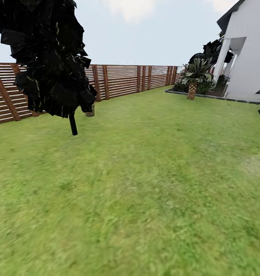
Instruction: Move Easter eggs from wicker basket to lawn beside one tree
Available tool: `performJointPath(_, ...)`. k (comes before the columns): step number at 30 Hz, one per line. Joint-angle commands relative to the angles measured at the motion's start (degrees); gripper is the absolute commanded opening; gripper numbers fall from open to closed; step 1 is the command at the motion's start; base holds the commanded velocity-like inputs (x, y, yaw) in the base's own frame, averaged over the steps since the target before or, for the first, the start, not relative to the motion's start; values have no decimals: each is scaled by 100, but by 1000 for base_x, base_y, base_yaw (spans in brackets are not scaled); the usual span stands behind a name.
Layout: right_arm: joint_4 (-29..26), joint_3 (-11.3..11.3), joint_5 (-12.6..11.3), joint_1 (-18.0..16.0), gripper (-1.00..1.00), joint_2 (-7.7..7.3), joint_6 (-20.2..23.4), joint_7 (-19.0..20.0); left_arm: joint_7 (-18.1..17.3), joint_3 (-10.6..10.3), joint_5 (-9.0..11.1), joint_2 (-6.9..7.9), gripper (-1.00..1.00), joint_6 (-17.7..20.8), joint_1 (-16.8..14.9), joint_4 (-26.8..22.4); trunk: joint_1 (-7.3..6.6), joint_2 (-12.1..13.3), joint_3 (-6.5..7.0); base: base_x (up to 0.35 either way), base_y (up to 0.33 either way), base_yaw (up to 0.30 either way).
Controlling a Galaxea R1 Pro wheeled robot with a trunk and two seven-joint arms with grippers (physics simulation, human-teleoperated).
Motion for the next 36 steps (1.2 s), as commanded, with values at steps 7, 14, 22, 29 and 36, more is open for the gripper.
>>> performJointPath(7, 14, -4, 4, -3, 100, -35, -19, 2, -7, 3, 13, 0, 100, -7, 1, 0, 3, -2, -5, 338, 0, 0)
performJointPath(14, 9, 3, 6, -3, 100, -43, -19, 2, -6, 15, 21, -1, 100, -7, -1, 0, 3, -2, -5, 338, 0, 0)
performJointPath(22, 24, -5, -25, -3, 100, -56, -16, 2, -6, 25, 22, 5, 100, -7, 0, 0, 3, -2, -5, 338, 0, 0)
performJointPath(29, 35, -5, -48, -3, 100, -56, -11, 2, 2, 27, 22, 5, 100, -7, -1, 0, 3, -2, -5, 338, 0, 0)
performJointPath(36, 35, -5, -50, -3, 100, -61, -10, -6, 0, 27, 22, 5, 100, -7, 0, 0, 3, -2, -5, 338, 0, 0)
